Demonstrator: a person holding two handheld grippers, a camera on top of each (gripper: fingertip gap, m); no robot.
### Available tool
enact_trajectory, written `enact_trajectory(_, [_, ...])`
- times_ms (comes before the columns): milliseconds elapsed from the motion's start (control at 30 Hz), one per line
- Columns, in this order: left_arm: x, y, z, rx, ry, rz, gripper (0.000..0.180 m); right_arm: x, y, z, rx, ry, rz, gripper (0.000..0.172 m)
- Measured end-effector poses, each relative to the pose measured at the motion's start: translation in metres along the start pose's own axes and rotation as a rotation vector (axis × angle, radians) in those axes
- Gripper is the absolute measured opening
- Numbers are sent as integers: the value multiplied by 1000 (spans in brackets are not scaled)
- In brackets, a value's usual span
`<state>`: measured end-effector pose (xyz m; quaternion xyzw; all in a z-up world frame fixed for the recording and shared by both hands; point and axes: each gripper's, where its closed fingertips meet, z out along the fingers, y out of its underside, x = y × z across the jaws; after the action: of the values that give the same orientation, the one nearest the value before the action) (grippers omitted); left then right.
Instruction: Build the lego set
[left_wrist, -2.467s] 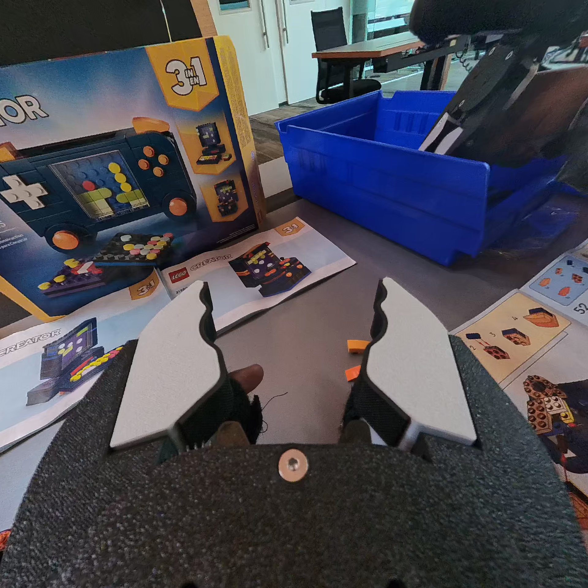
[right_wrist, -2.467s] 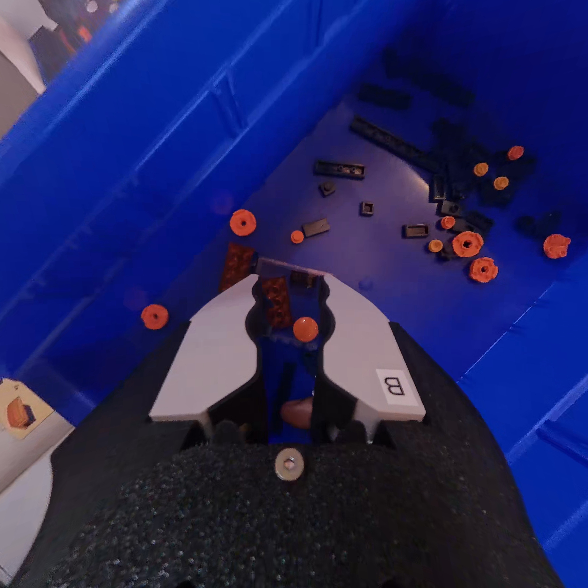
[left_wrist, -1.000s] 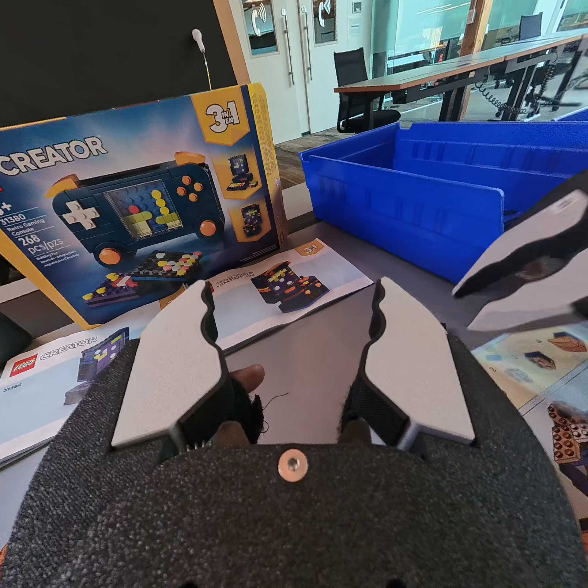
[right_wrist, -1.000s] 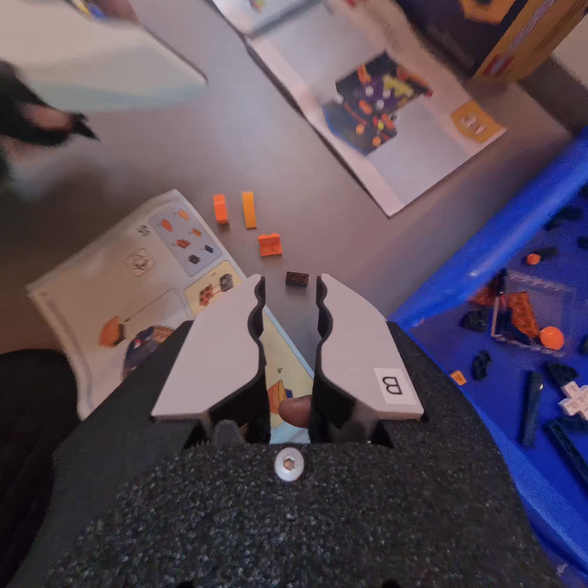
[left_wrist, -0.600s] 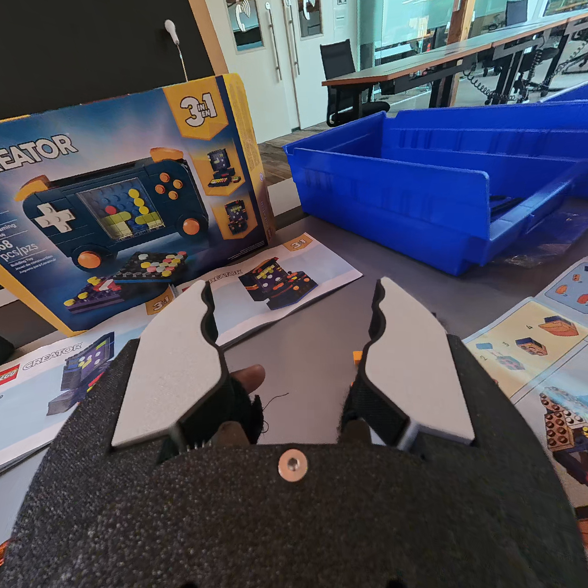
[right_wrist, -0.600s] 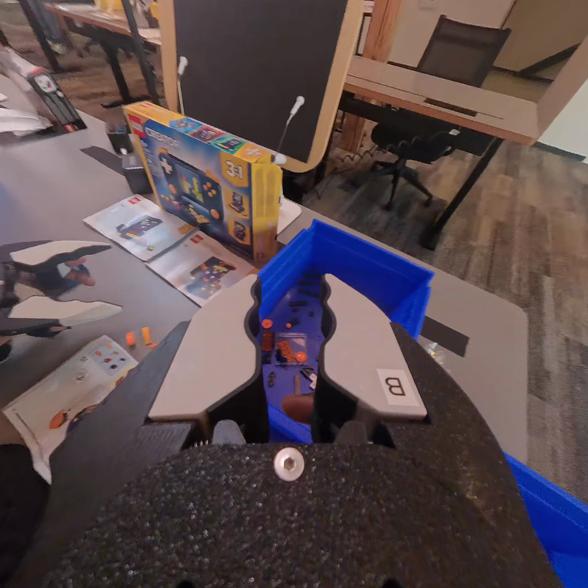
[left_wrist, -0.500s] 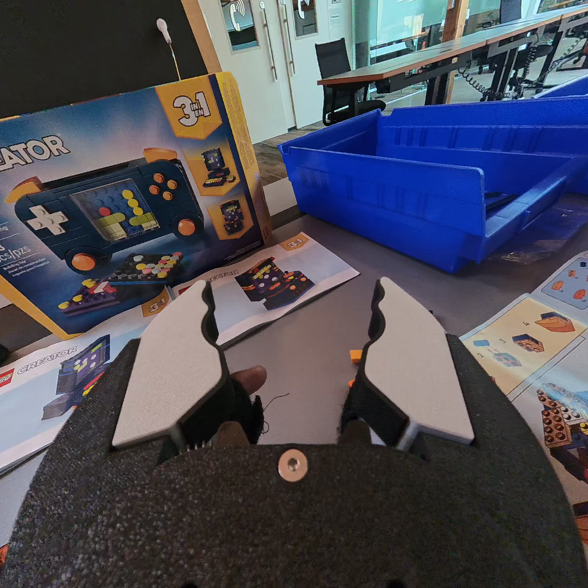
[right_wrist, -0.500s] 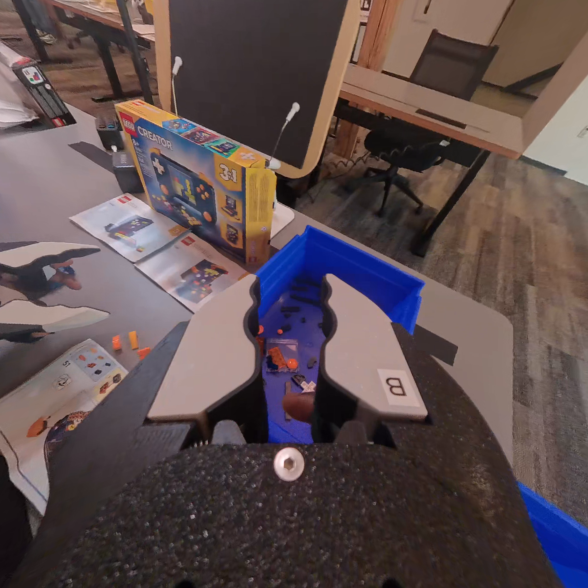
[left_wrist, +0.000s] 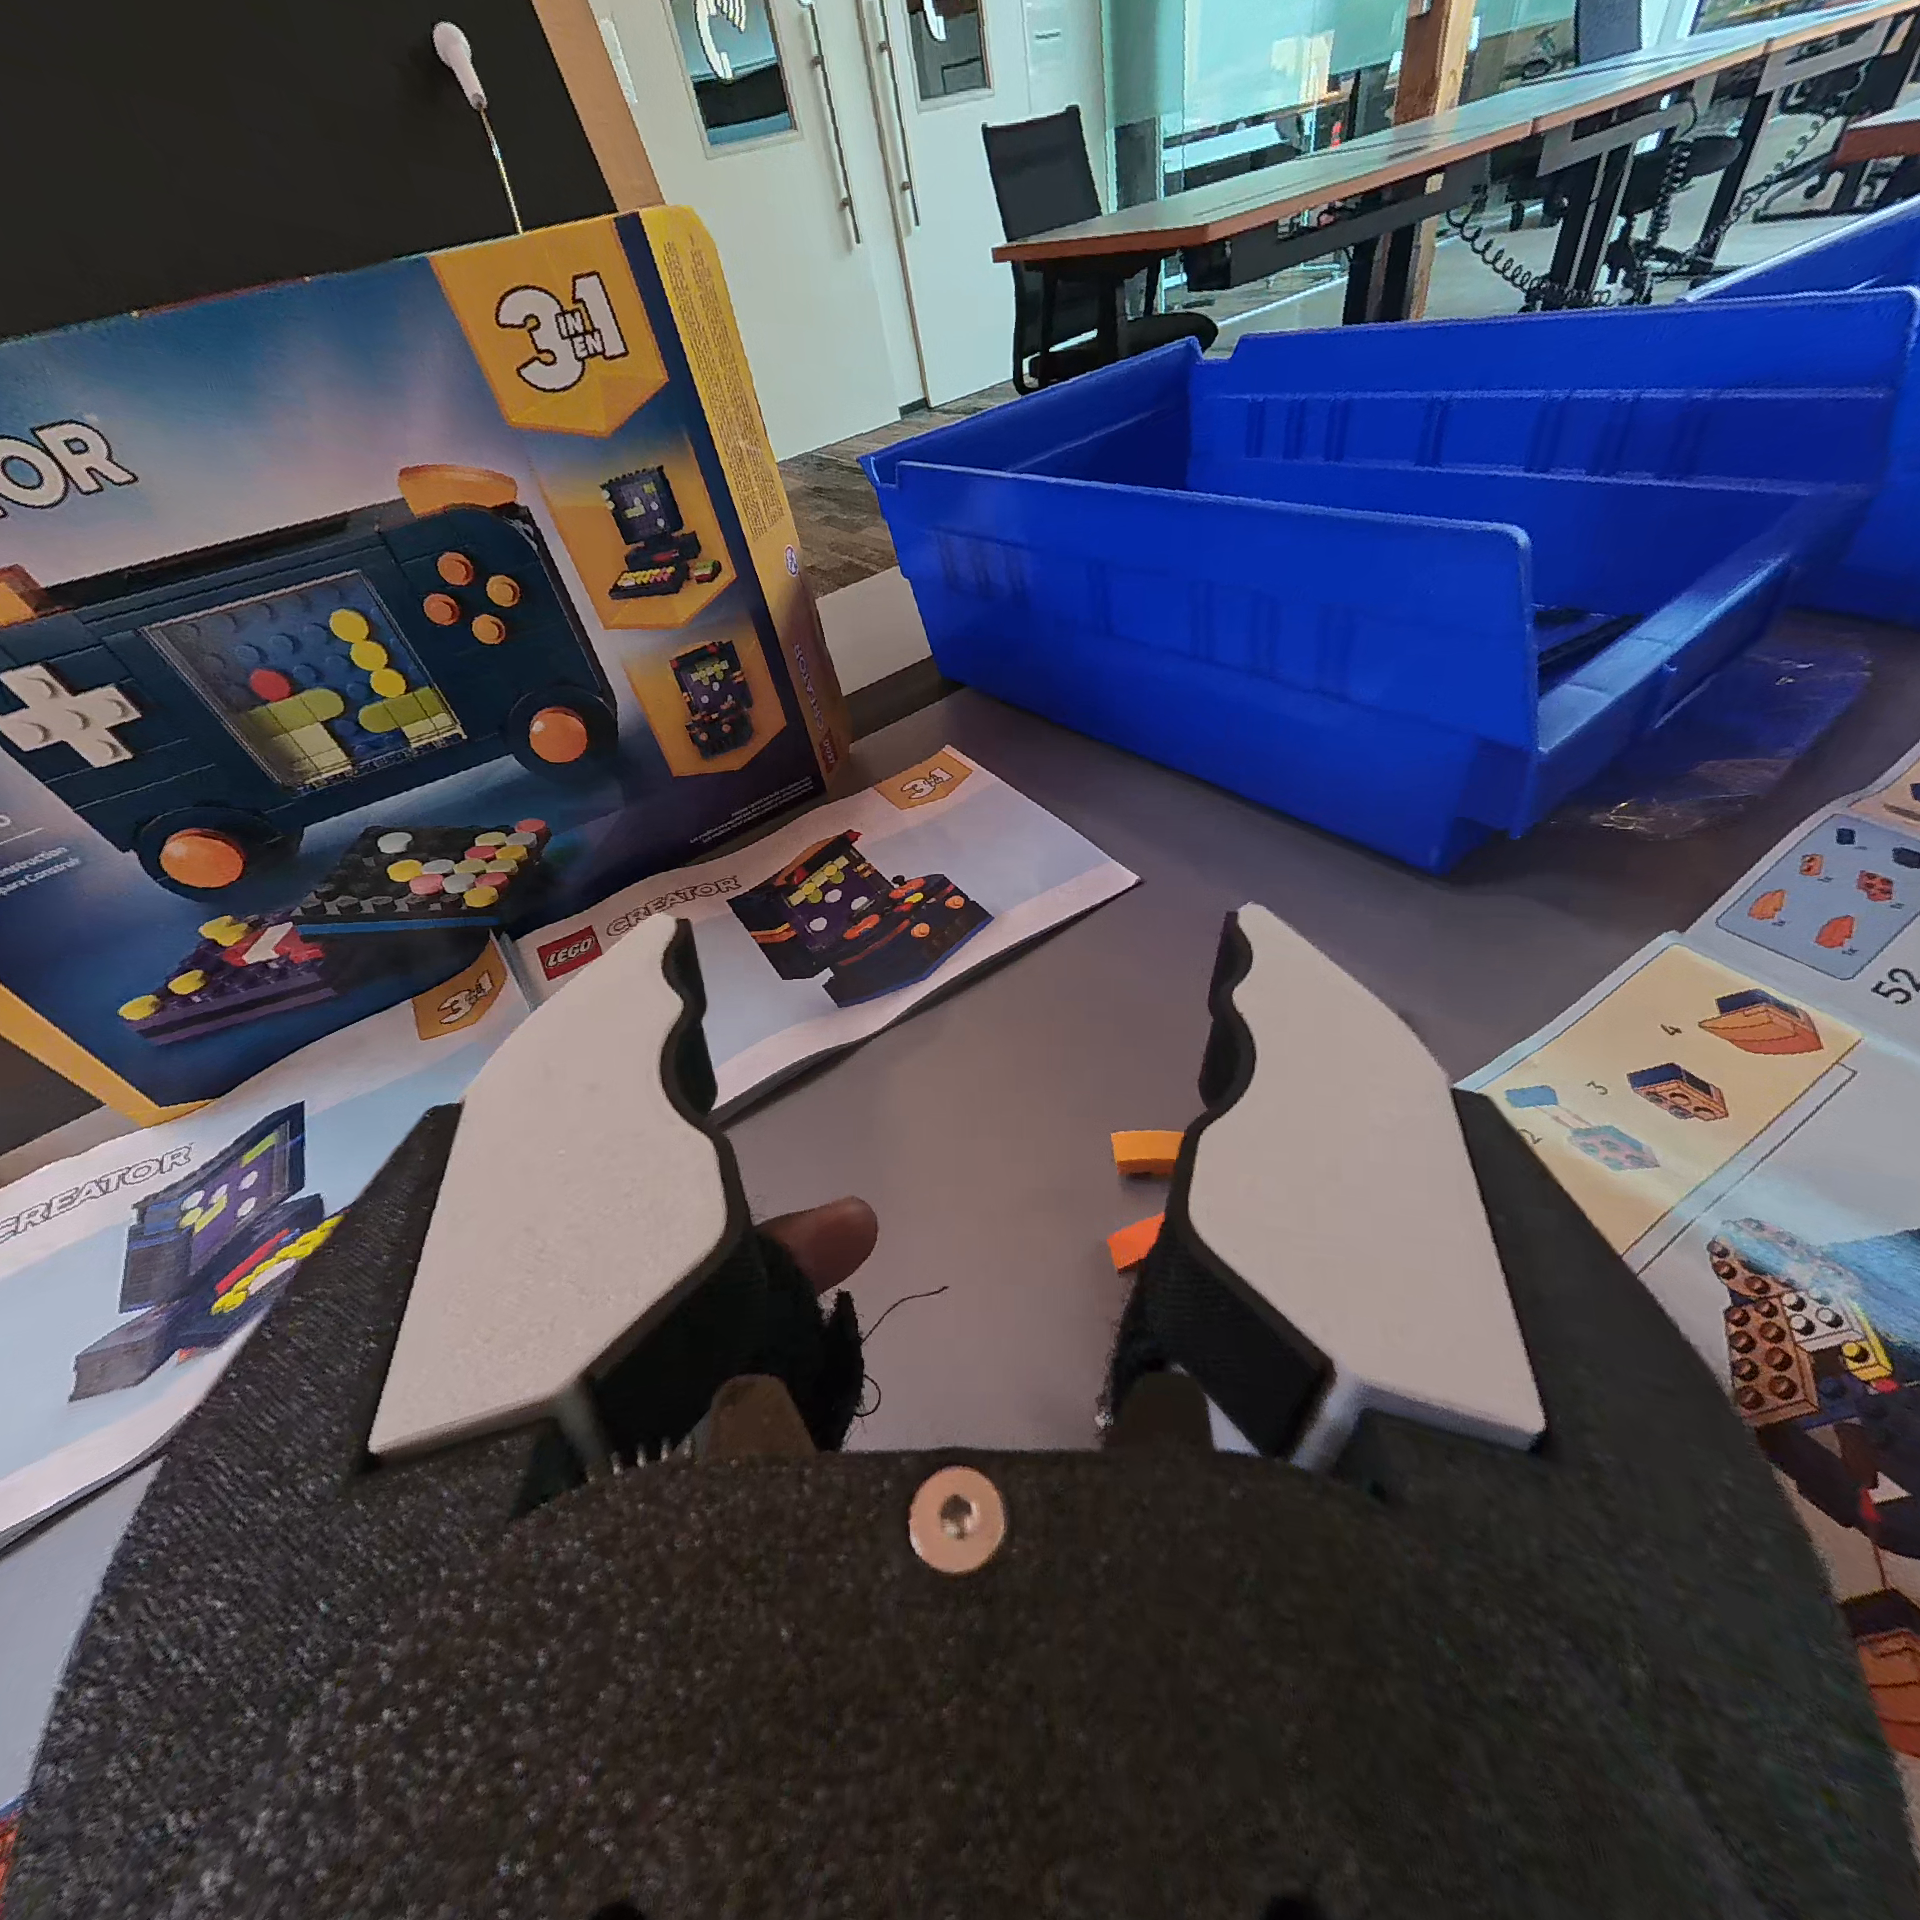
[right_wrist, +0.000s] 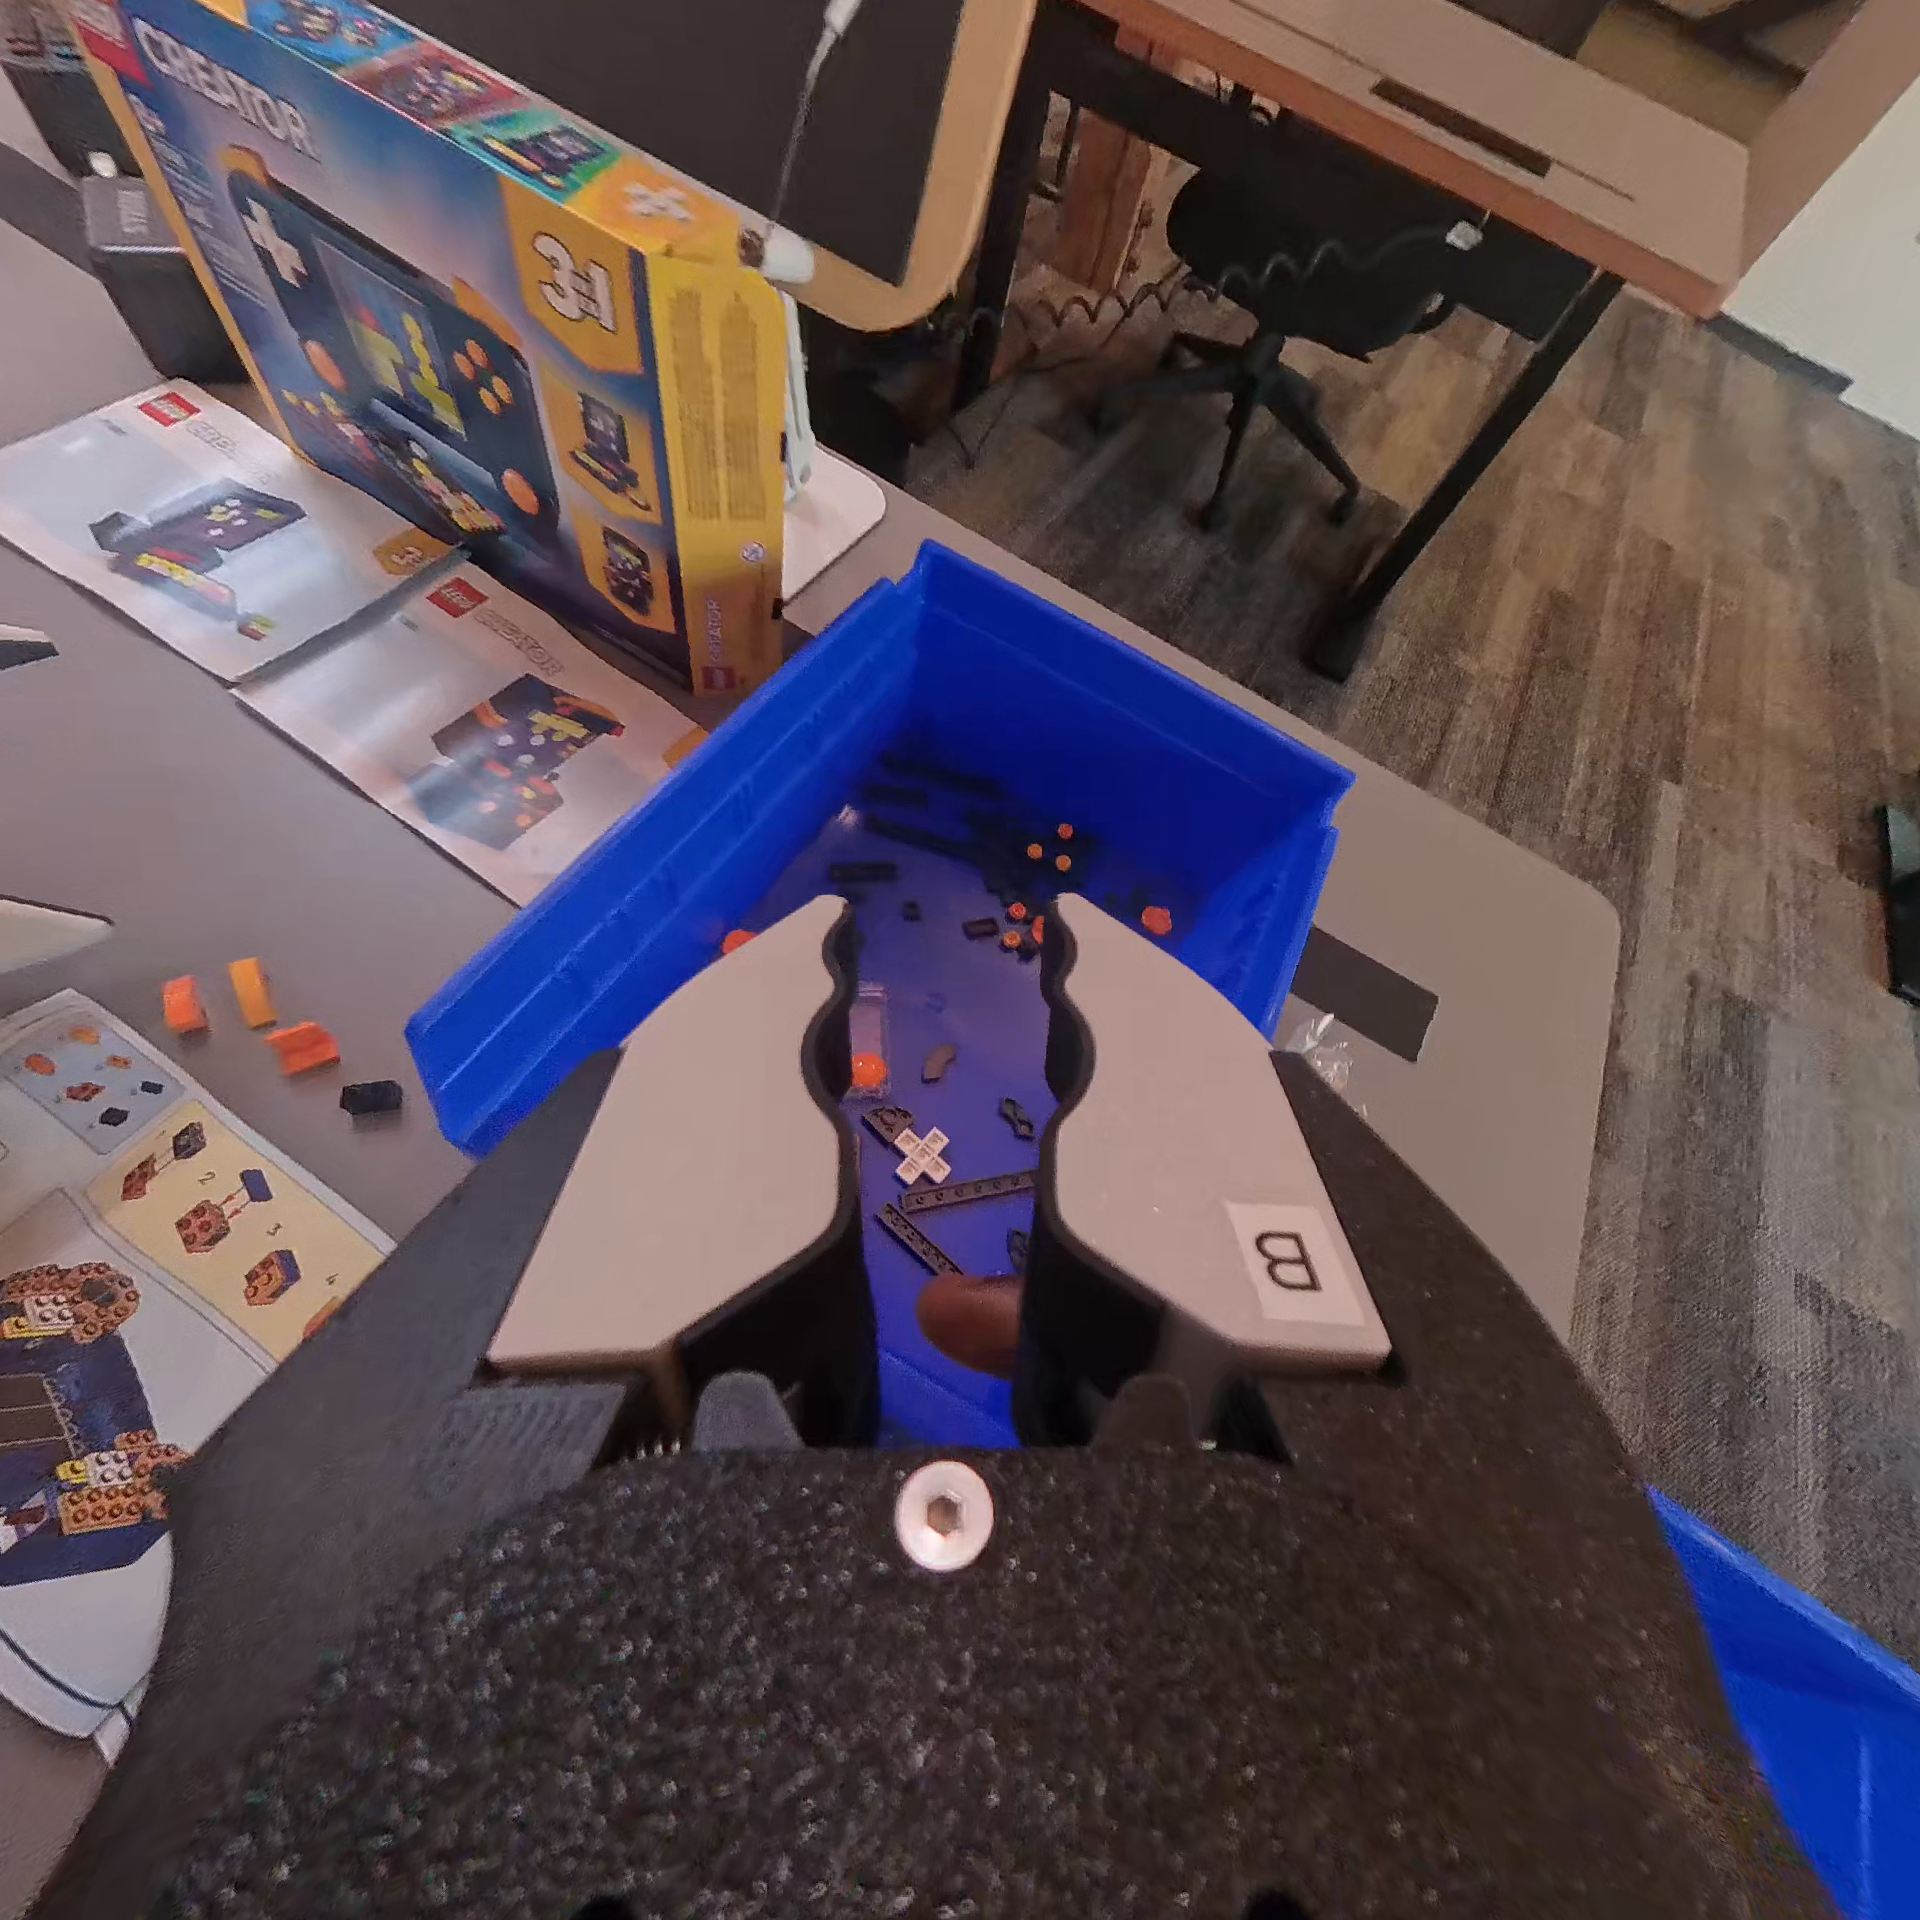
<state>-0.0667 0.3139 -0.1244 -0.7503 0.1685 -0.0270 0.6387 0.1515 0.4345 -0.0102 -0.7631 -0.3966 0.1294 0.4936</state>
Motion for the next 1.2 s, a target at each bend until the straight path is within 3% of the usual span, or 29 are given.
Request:
enact_trajectory(267, [2,0,0,0,11,-1,93,7,27,15,-74,-84,87,33])
enact_trajectory(833, [2,1,2,-2,8,7,91,6,42,37,-129,-114,132,29])
enact_trajectory(967, [0,5,4,-14,-3,17,91,7,34,73,-129,-115,271,19])
enact_trajectory(1200, [3,-5,-1,26,3,25,91,22,66,170,-517,-182,273,17])
